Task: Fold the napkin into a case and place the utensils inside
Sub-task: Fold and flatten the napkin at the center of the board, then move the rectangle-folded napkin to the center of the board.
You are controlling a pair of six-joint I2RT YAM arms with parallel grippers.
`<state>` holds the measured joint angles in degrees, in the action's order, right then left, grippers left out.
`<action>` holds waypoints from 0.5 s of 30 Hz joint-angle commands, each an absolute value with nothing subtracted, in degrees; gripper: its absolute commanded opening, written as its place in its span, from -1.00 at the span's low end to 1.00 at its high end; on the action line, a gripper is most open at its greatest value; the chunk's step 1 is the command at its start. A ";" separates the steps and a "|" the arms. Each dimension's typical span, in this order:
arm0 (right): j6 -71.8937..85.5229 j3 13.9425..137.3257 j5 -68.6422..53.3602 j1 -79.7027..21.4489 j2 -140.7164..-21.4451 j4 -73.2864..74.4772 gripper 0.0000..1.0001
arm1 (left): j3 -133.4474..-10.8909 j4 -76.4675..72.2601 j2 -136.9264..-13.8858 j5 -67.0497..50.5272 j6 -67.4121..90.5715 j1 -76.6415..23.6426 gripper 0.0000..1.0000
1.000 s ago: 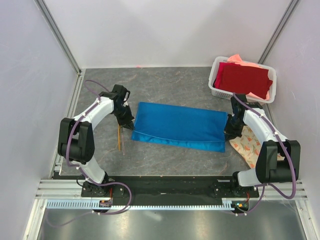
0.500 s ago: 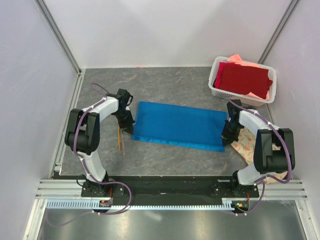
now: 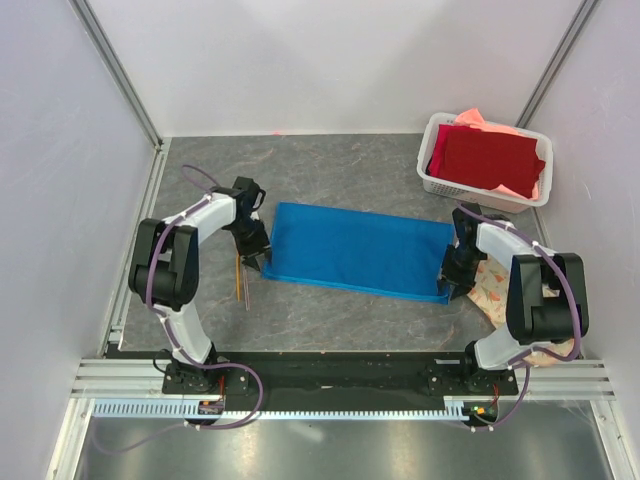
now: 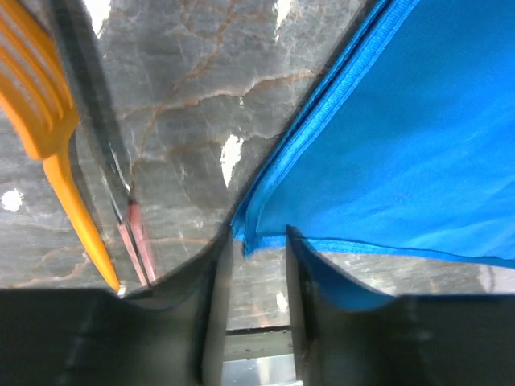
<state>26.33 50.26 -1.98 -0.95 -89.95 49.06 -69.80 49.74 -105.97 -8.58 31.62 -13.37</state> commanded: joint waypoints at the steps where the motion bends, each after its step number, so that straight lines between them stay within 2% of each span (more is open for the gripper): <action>1: 24.70 53.96 -3.34 -0.88 -85.97 53.78 0.12 | -72.07 50.53 -98.98 -9.05 30.67 -13.36 -0.02; 2: 24.61 54.49 -3.51 -0.88 -84.13 54.14 0.22 | -72.24 50.89 -96.79 -9.57 31.02 -13.45 0.05; 4: 24.17 56.42 -3.43 -0.88 -83.32 54.76 0.42 | -73.30 51.42 -95.19 -10.72 31.81 -13.45 0.07; 6: 23.73 58.17 -3.34 -0.88 -83.93 53.71 0.47 | -74.35 50.98 -94.39 -12.64 32.43 -13.53 0.06; 9: 23.73 61.07 -3.60 -0.79 -88.06 52.57 0.46 | -76.10 50.10 -97.36 -15.63 32.26 -13.80 -0.19; 11: 23.64 62.31 -4.39 -0.88 -90.60 51.25 0.39 | -77.60 50.10 -100.01 -16.61 32.08 -14.06 -0.31; 15: 23.99 62.67 -5.62 -0.88 -93.07 49.66 0.20 | -78.75 49.40 -105.89 -15.73 30.85 -14.24 -0.39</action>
<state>24.05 61.14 -4.08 -0.95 -90.89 51.11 -77.28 50.00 -100.57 -14.00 31.83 -13.85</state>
